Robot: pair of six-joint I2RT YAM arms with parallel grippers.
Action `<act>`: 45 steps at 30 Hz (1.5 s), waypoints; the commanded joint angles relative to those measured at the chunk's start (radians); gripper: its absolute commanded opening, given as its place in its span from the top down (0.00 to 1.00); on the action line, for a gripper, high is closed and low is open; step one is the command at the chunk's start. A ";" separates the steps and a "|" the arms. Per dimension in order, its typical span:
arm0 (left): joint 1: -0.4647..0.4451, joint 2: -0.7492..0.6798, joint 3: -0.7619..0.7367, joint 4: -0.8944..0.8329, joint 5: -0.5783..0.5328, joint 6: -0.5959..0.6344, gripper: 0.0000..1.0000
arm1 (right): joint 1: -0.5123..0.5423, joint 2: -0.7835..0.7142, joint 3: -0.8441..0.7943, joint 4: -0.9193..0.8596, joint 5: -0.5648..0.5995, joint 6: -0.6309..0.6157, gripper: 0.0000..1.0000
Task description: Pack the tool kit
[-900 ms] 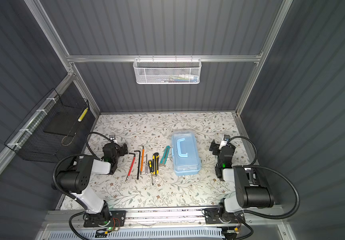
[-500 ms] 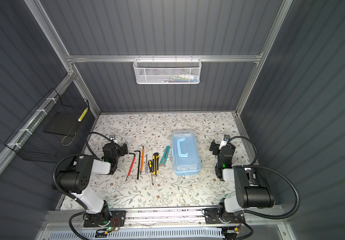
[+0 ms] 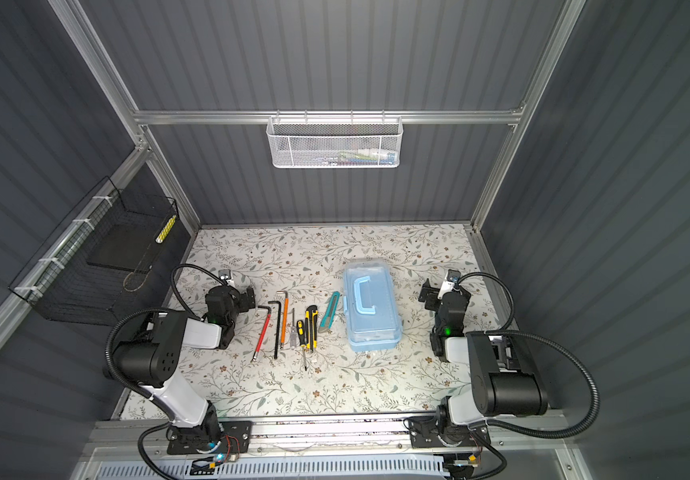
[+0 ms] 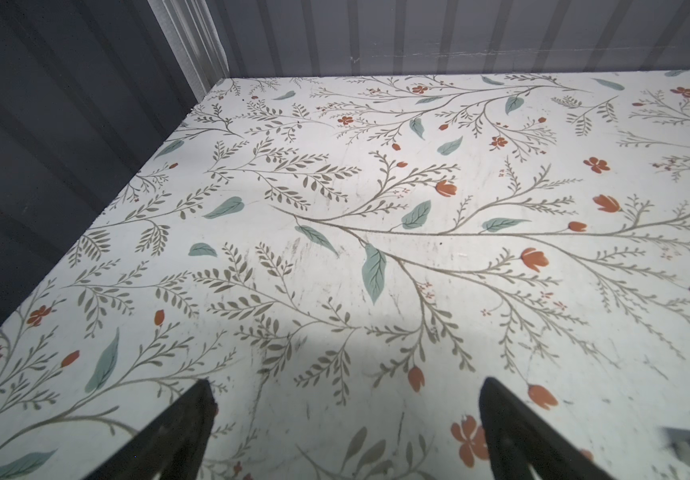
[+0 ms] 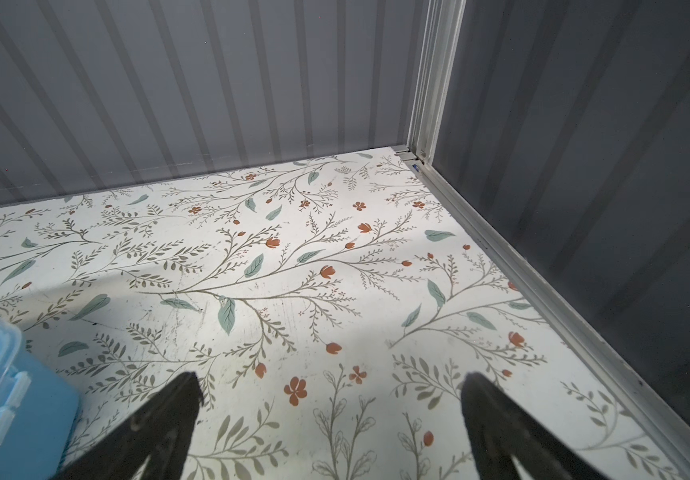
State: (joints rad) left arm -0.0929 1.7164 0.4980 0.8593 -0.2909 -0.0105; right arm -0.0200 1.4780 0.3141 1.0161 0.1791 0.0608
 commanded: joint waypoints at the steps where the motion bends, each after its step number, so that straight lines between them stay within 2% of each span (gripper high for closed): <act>1: -0.002 -0.020 -0.007 0.003 -0.001 0.011 0.01 | -0.005 -0.016 -0.006 -0.003 -0.008 0.007 0.01; 29: -0.002 -0.021 -0.012 0.009 -0.002 0.011 0.01 | -0.003 -0.026 -0.007 -0.001 0.002 0.004 0.01; 30: -0.003 -0.028 -0.010 0.018 -0.006 0.019 0.00 | 0.002 -0.049 0.002 -0.041 0.019 0.004 0.01; 31: -0.002 -0.053 0.012 -0.048 0.000 0.021 0.01 | 0.012 -0.091 0.028 -0.119 0.029 -0.003 0.01; 34: -0.004 -0.162 0.161 -0.420 0.018 -0.022 0.01 | 0.044 -0.223 0.165 -0.452 0.047 -0.019 0.01; 35: -0.004 -0.189 0.198 -0.499 0.045 -0.035 0.01 | 0.046 -0.263 0.216 -0.585 0.015 0.005 0.02; 37: -0.007 -0.240 0.253 -0.609 0.192 -0.059 0.01 | 0.053 -0.325 0.351 -0.838 -0.070 0.083 0.04; 40: -0.049 -0.305 0.250 -0.663 0.335 -0.102 0.01 | 0.088 -0.353 0.483 -1.056 -0.187 0.137 0.06; 45: -0.207 -0.377 0.244 -0.805 0.367 -0.095 0.01 | 0.185 -0.318 0.649 -1.358 -0.338 0.175 0.07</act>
State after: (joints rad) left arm -0.2298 1.3548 0.7525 0.2485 -0.0105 -0.0841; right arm 0.1196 1.1221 0.9249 0.0032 -0.0212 0.1864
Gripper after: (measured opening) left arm 0.993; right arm 0.932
